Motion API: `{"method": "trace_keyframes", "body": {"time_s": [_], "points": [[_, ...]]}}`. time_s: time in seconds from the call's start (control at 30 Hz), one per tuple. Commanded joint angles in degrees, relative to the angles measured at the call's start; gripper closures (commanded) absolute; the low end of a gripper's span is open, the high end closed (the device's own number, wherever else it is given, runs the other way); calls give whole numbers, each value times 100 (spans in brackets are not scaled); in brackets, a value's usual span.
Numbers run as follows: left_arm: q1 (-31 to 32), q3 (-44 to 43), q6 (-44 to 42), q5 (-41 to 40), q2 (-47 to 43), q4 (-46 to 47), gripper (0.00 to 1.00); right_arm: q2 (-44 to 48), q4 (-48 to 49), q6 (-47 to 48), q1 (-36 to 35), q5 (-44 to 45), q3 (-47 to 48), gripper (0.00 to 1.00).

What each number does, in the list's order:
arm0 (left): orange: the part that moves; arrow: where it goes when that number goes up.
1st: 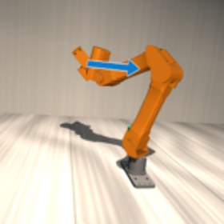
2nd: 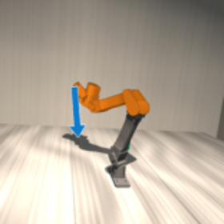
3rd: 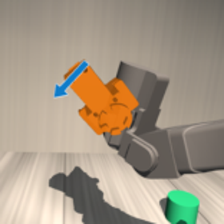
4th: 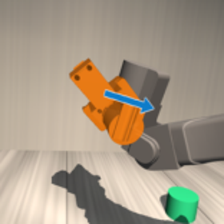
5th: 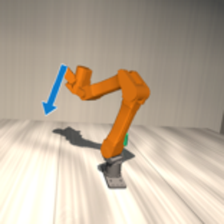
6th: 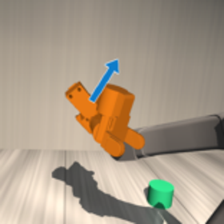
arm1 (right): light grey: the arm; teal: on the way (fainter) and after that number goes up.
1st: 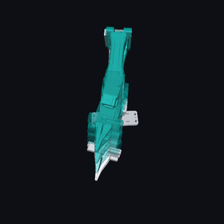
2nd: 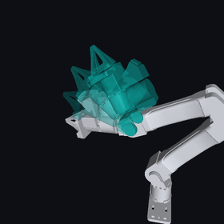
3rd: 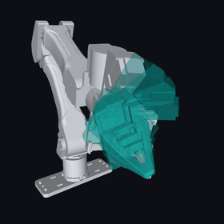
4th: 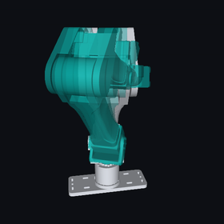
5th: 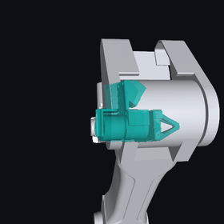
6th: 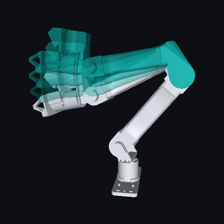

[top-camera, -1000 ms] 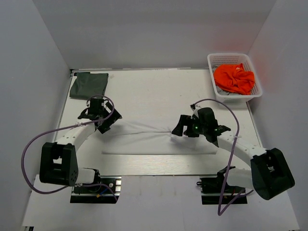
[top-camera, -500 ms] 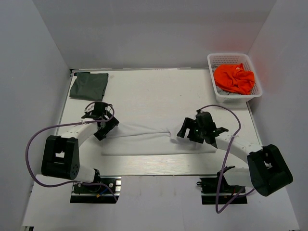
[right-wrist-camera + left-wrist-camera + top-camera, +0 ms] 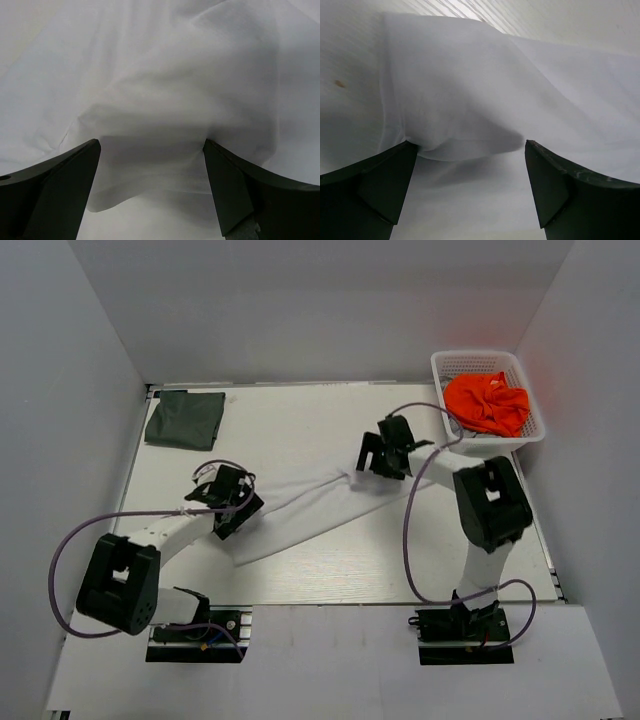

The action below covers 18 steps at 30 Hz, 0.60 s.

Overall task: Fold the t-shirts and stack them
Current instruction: Rotate the tshirt 90 degrees

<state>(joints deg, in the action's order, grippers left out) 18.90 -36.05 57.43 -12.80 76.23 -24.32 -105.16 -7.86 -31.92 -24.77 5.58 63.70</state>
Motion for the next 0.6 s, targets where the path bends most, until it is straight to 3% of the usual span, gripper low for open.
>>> {"method": "trace_keyframes", "body": {"time_s": [0.0, 0.13, 0.27, 0.37, 0.57], "points": [[840, 240, 689, 858, 813, -791, 0, -1090, -734, 669, 113, -241, 806, 10], [1756, -235, 989, 1024, 1578, -970, 0, -1962, -840, 1293, 148, -497, 2004, 10], [2697, -1181, 1217, 859, 2150, -1390, 0, -2947, -1558, 2160, 157, -1259, 4055, 10], [3233, -1492, 1472, 604, 2387, -1664, 0, -3290, -1544, 2514, 96, -1551, 4509, 10], [4146, -2089, 1473, 349, 2466, -1470, 0, -3625, -1315, 2139, 78, -1657, 5117, 10]]}}
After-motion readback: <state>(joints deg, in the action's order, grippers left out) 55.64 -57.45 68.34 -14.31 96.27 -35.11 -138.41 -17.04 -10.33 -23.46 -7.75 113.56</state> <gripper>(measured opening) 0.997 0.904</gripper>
